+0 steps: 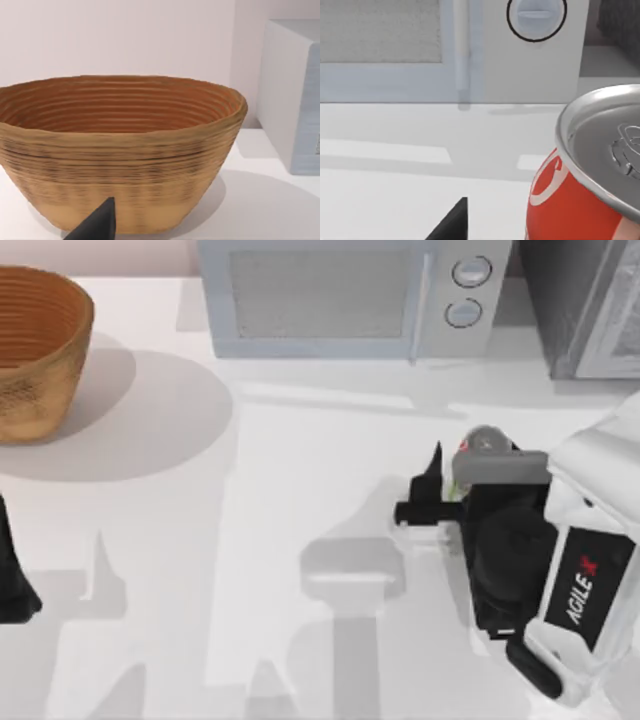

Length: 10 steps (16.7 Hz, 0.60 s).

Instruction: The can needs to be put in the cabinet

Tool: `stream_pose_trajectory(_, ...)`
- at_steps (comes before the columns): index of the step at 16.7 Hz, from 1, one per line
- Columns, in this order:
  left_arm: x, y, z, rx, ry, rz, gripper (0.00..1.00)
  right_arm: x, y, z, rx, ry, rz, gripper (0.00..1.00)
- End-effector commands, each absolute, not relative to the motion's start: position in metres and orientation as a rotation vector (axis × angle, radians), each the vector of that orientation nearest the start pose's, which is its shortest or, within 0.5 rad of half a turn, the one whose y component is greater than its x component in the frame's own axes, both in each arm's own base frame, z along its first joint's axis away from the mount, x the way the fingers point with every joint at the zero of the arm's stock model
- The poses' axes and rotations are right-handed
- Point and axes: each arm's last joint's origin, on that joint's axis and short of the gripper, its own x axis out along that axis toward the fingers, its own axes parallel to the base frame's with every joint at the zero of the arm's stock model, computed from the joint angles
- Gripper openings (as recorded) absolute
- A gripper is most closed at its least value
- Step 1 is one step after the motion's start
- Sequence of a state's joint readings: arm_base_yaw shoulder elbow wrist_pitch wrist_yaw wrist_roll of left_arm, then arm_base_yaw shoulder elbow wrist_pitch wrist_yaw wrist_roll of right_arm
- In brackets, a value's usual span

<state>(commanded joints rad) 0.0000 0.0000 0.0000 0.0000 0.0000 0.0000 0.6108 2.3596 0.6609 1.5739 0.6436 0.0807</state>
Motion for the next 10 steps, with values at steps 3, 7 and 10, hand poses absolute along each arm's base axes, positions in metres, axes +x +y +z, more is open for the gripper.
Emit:
stream_pose_trajectory(3, 0.1057, -0.0012, 0.1600, 0.000, 0.000, 0.000, 1.00, 0.2817, 0.1777, 0.0230, -0.002, 0.094, -0.010, 0.40)
stream_pose_trajectory(7, 0.1057, -0.0012, 0.1600, 0.000, 0.000, 0.000, 1.00, 0.2817, 0.1777, 0.0230, -0.002, 0.094, -0.010, 0.10)
stream_pose_trajectory(10, 0.1057, -0.0012, 0.1600, 0.000, 0.000, 0.000, 1.00, 0.2817, 0.1777, 0.0230, -0.002, 0.094, -0.010, 0.00)
